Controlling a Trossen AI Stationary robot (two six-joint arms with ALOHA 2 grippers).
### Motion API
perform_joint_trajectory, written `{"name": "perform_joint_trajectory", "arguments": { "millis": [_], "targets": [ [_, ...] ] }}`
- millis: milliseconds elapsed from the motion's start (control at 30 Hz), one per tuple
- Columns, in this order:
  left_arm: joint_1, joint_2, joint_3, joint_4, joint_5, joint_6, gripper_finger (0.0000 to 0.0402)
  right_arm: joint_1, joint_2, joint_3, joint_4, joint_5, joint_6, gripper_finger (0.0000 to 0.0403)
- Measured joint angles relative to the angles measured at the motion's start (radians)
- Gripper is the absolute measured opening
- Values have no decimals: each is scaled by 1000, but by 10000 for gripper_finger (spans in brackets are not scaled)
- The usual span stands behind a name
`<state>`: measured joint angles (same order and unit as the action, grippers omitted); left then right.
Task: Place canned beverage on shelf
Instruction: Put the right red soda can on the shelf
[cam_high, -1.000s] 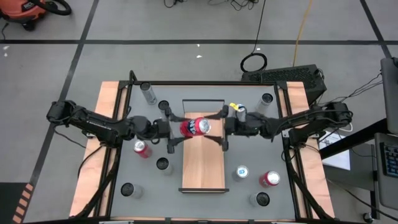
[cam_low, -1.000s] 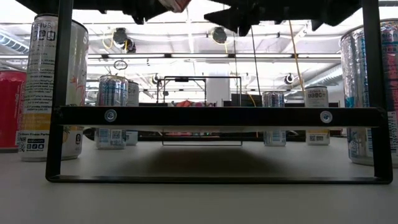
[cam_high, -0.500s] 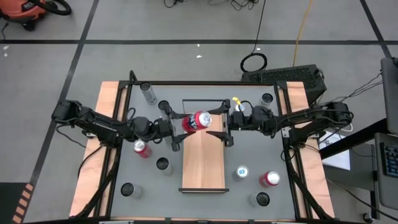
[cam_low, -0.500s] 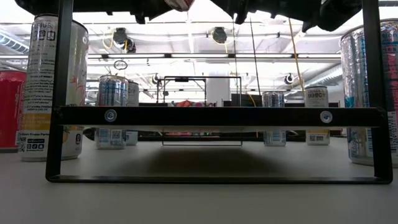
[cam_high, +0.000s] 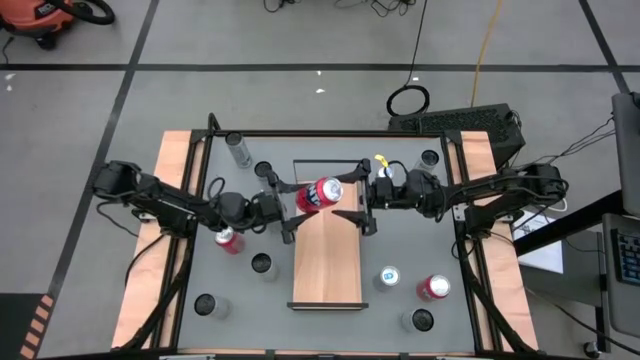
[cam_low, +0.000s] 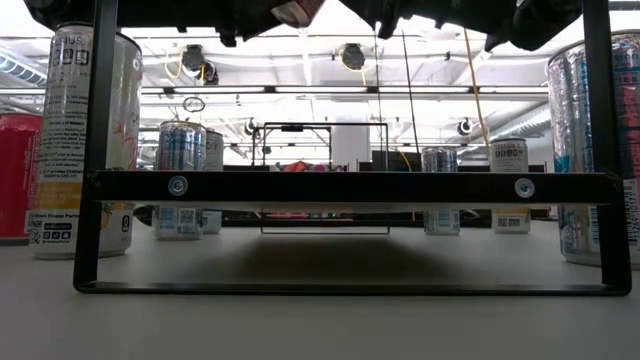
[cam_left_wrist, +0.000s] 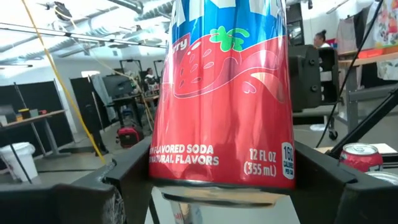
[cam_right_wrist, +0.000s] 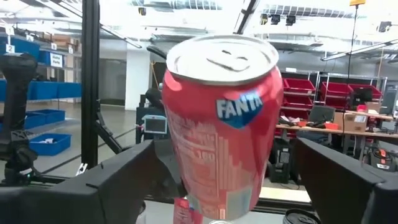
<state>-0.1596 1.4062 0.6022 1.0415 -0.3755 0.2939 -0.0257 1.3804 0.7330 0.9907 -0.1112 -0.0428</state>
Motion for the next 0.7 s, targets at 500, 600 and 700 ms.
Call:
{"name": "perform_joint_trajectory", "arguments": {
  "millis": [500,600,700],
  "targets": [
    [5,55,0,88,-26,0,283,-3,0,4,67,-22,-45,355],
    [16,80,0,121,-19,0,283,-11,2,29,52,-21,-51,355],
    [29,98,1,156,-18,0,283,-23,5,52,22,-21,-66,355]
  ]
}}
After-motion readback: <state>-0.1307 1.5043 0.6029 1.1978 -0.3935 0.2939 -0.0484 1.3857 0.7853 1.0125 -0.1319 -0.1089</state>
